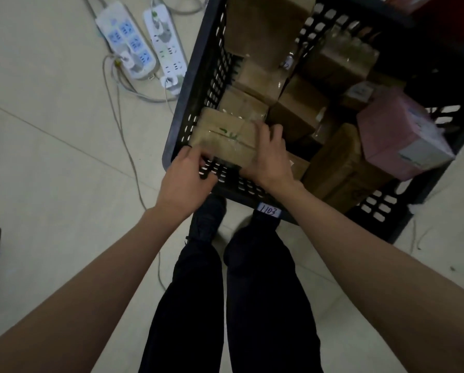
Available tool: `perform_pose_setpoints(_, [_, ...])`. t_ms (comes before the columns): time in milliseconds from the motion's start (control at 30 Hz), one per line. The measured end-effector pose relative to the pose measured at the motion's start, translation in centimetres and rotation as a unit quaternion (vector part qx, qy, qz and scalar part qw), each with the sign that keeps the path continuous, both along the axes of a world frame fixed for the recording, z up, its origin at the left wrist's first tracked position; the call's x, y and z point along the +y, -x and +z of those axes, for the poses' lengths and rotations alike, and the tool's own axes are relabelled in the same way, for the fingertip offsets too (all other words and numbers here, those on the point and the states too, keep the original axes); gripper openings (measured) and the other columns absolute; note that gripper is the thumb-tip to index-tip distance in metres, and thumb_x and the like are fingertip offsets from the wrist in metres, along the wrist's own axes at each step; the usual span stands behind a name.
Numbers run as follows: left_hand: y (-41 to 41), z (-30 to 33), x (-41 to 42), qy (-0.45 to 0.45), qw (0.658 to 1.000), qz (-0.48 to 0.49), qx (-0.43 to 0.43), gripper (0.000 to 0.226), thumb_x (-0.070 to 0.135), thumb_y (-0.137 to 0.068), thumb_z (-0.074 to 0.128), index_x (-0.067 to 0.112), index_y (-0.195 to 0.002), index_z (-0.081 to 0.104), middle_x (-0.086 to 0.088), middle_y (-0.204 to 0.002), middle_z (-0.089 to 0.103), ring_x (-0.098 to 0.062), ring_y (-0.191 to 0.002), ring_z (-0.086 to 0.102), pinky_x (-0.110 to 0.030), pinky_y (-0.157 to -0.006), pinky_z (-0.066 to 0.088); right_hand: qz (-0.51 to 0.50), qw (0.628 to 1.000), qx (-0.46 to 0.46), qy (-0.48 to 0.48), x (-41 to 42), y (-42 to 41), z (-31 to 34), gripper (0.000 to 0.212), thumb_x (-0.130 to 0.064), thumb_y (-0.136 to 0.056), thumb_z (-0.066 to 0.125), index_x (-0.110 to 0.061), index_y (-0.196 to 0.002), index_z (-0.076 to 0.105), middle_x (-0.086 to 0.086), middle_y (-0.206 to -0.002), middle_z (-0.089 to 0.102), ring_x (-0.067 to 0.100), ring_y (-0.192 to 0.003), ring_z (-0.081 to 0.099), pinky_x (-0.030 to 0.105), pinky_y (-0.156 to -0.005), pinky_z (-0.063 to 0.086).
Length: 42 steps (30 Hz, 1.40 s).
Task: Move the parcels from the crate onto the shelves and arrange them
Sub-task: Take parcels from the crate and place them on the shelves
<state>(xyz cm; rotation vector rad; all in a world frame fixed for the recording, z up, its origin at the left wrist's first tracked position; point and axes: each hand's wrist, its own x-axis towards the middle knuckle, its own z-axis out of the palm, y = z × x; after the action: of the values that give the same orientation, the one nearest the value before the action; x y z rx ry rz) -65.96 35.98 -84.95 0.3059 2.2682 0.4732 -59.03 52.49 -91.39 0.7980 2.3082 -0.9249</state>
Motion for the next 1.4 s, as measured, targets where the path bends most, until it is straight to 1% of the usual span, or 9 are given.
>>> perform_pose_setpoints(200, [1.7, 1.1, 1.5, -0.033, 0.993, 0.112, -0.032, 0.066, 0.024, -0.069, 0.078, 0.024, -0.123, 0.039, -0.001, -0.118, 0.053, -0.021, -0.098, 0.059, -0.037, -0.081, 0.051, -0.113, 0.984, 0.091, 0.099, 2.9, -2.8, 6.3, 0.106, -0.041, -0.063, 0.083, -0.027, -0.15, 0.025, 0.001, -0.136, 0.028, 0.019, -0.125, 0.037, 0.033, -0.101, 0.044])
perform_pose_setpoints(300, [2.1, 1.9, 2.5, -0.071, 0.985, 0.142, -0.07, 0.084, 0.034, -0.065, 0.078, 0.026, -0.137, 0.034, 0.003, -0.13, 0.049, -0.018, -0.115, 0.056, -0.043, -0.092, 0.053, -0.208, 0.963, 0.08, 0.149, 4.5, -4.3, 8.4, 0.087, -0.037, -0.074, 0.082, -0.028, -0.146, 0.034, -0.002, -0.135, 0.034, 0.011, -0.123, 0.04, 0.009, -0.09, 0.04])
perform_pose_setpoints(467, [1.9, 3.7, 4.5, -0.106, 0.963, 0.145, -0.203, 0.051, 0.034, -0.087, 0.069, 0.031, -0.134, 0.047, 0.015, -0.118, 0.059, -0.003, -0.107, 0.057, -0.033, -0.098, 0.049, -0.38, 0.891, 0.057, 0.24, 6.7, -7.2, 10.6, 0.065, -0.051, -0.074, 0.075, -0.039, -0.133, 0.05, -0.006, -0.132, 0.055, 0.017, -0.117, 0.059, 0.041, -0.095, 0.055])
perform_pose_setpoints(567, [2.0, 5.7, 5.3, -0.123, 0.945, 0.18, -0.242, 0.047, 0.044, -0.08, 0.071, 0.031, -0.122, 0.055, 0.005, -0.118, 0.066, -0.015, -0.11, 0.063, -0.037, -0.099, 0.049, -0.434, 0.848, 0.059, 0.298, 7.4, -8.9, 12.0, 0.056, -0.053, -0.077, 0.073, -0.033, -0.126, 0.057, 0.001, -0.125, 0.066, 0.021, -0.107, 0.069, 0.048, -0.09, 0.058])
perform_pose_setpoints(767, [2.8, 12.0, 7.2, -0.153, 0.914, 0.181, -0.33, 0.07, 0.05, -0.076, 0.065, 0.003, -0.125, 0.05, -0.02, -0.131, 0.058, -0.031, -0.119, 0.06, -0.043, -0.105, 0.047, -0.445, 0.814, 0.056, 0.369, 9.0, -11.1, 17.8, 0.064, -0.054, -0.086, 0.064, -0.013, -0.135, 0.052, 0.008, -0.122, 0.071, 0.028, -0.108, 0.069, 0.047, -0.095, 0.053])
perform_pose_setpoints(900, [2.0, 17.6, 8.1, -0.157, 0.915, 0.185, -0.321, 0.049, 0.033, -0.083, 0.069, 0.018, -0.124, 0.049, -0.001, -0.113, 0.069, -0.026, -0.104, 0.068, -0.048, -0.097, 0.052, -0.493, 0.79, 0.092, 0.352, 9.6, -12.2, 23.1, 0.07, -0.065, -0.088, 0.057, -0.02, -0.141, 0.049, 0.007, -0.126, 0.069, 0.028, -0.111, 0.066, 0.045, -0.093, 0.048])
perform_pose_setpoints(1133, [-2.1, 30.4, 11.1, -0.207, 0.912, 0.165, -0.313, 0.084, 0.024, -0.083, 0.072, 0.042, -0.149, 0.023, -0.006, -0.124, 0.066, -0.035, -0.101, 0.069, -0.049, -0.081, 0.058, -0.686, 0.619, 0.165, 0.344, 6.8, -14.6, 35.7, 0.069, -0.064, -0.086, 0.058, -0.026, -0.142, 0.042, 0.0, -0.136, 0.057, 0.023, -0.118, 0.064, 0.047, -0.105, 0.049])
perform_pose_setpoints(1233, [-4.8, 35.8, 12.3, -0.222, 0.91, 0.174, -0.303, 0.086, 0.024, -0.08, 0.079, 0.041, -0.144, 0.025, -0.012, -0.131, 0.059, -0.034, -0.104, 0.069, -0.05, -0.081, 0.058, -0.664, 0.624, 0.177, 0.373, 4.8, -15.1, 41.1, 0.081, -0.063, -0.08, 0.068, -0.024, -0.144, 0.038, 0.003, -0.136, 0.06, 0.023, -0.115, 0.067, 0.05, -0.102, 0.051])
perform_pose_setpoints(1400, [-8.4, 43.8, 14.0, -0.228, 0.918, 0.117, -0.304, 0.078, 0.019, -0.075, 0.083, 0.026, -0.132, 0.031, -0.005, -0.128, 0.055, -0.026, -0.111, 0.065, -0.044, -0.084, 0.059, -0.649, 0.621, 0.25, 0.361, 5.0, -16.6, 49.3, 0.062, -0.031, -0.095, 0.065, -0.024, -0.146, 0.031, 0.0, -0.129, 0.066, 0.021, -0.112, 0.068, 0.042, -0.089, 0.057])
